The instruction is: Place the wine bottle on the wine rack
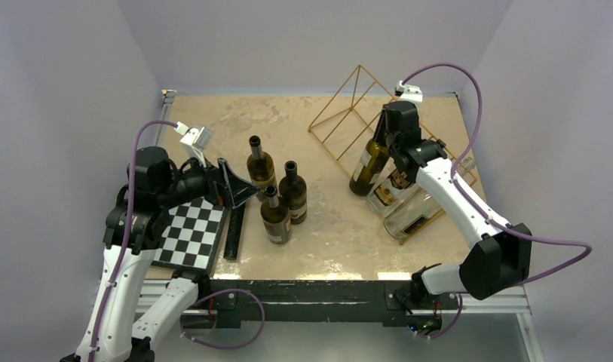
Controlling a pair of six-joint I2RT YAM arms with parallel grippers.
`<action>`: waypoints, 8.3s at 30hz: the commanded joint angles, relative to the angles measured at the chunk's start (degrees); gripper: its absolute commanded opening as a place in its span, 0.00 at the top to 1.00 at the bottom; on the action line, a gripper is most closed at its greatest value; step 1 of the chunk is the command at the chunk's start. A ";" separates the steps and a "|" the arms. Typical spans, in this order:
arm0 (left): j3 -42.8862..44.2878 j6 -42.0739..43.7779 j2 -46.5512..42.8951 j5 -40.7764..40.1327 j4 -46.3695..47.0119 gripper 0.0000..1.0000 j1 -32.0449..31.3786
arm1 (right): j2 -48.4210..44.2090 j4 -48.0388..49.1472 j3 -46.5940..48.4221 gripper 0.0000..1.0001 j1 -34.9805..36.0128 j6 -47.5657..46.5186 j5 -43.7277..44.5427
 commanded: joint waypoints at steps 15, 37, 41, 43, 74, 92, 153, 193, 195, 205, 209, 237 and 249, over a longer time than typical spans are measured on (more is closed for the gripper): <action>0.14 1.16 -0.75 0.13 -0.14 0.01 -0.29 | 2.27 -4.92 2.59 0.56 -1.56 11.55 11.50; 1.58 1.69 -0.10 0.37 -0.67 0.01 -0.38 | 1.64 -7.35 3.19 0.25 -3.98 9.88 12.86; 2.11 1.69 -0.11 0.34 -0.76 0.01 -0.38 | 0.75 -9.99 5.61 0.20 -3.99 7.97 13.21; 2.08 1.60 -0.06 0.47 -0.74 0.01 -0.38 | 0.42 -11.96 6.78 0.18 -3.91 7.78 13.52; 1.01 1.16 -1.18 0.68 -0.21 0.01 -0.38 | 2.48 -21.01 14.58 0.39 -4.87 4.82 6.30; 0.91 1.36 -0.89 0.39 -0.29 0.01 -0.38 | 10.23 -19.35 11.19 0.40 -8.60 10.04 3.34; 3.66 1.78 -2.71 0.26 -4.60 0.01 -0.38 | -8.37 17.84 -2.15 0.24 32.91 -20.23 -24.12; 3.78 3.80 -3.24 -2.87 -5.73 0.01 -1.85 | -1.58 17.90 -1.84 1.00 37.63 -15.23 -6.31; 3.95 3.89 -3.49 -3.00 -5.84 0.01 -1.95 | -2.01 15.28 0.12 1.00 37.63 -15.65 -3.41; 4.08 4.15 -3.86 -3.56 -6.34 0.01 -2.13 | -4.86 9.43 8.92 1.00 36.53 -17.16 4.82; 4.03 4.15 -4.22 -3.64 -6.47 0.01 -2.21 | -5.72 7.87 10.69 1.00 33.47 -17.29 7.24; 4.34 3.61 -4.43 -2.59 -6.60 0.01 -2.27 | 3.04 4.90 17.06 1.00 4.28 -3.09 -11.95; 4.20 3.80 -4.21 -2.92 -6.67 0.01 -2.48 | 2.77 7.16 15.73 1.00 1.54 -0.87 -8.79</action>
